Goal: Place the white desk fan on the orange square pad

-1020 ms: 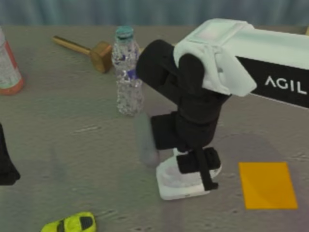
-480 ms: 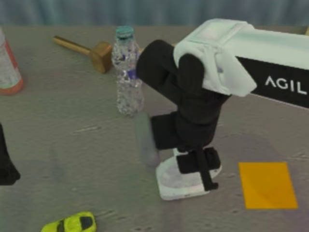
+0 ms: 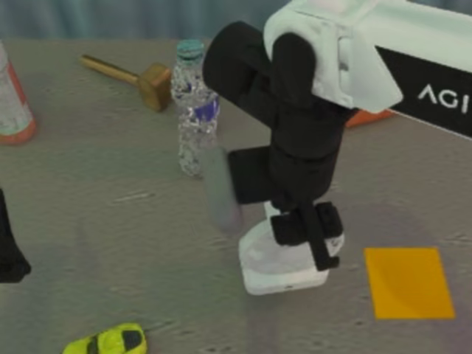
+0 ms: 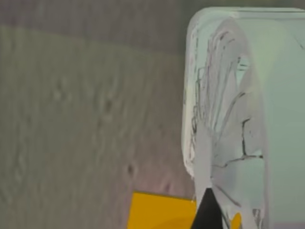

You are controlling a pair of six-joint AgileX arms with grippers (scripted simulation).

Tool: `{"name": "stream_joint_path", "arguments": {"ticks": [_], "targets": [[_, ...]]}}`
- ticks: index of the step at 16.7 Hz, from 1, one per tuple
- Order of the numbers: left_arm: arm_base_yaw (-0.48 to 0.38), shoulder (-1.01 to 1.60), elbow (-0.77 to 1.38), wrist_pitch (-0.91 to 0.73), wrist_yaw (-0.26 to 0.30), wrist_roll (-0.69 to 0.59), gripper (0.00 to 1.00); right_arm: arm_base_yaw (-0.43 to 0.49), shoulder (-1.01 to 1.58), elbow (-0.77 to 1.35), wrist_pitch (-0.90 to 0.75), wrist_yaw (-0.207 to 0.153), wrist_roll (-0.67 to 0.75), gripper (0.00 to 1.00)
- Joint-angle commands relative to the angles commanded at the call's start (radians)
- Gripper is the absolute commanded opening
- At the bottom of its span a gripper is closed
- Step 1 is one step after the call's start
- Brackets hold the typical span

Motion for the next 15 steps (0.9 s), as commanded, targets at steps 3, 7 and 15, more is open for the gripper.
{"name": "stream_joint_path", "arguments": {"ticks": [3,7,15], "targets": [[0.0,0.0,0.0,0.0,0.0,0.0,1.0,0.001,-0.004,0.024,-0.024,0.0,0.001,0.0],[0.0,0.0,0.0,0.0,0.0,0.0,1.0,-0.02,-0.017,0.005,-0.02,0.0,-0.009,0.0],[0.0,0.0,0.0,0.0,0.0,0.0,1.0,-0.332,-0.357,-0.336,-0.02,-0.003,-0.192,0.0]]}}
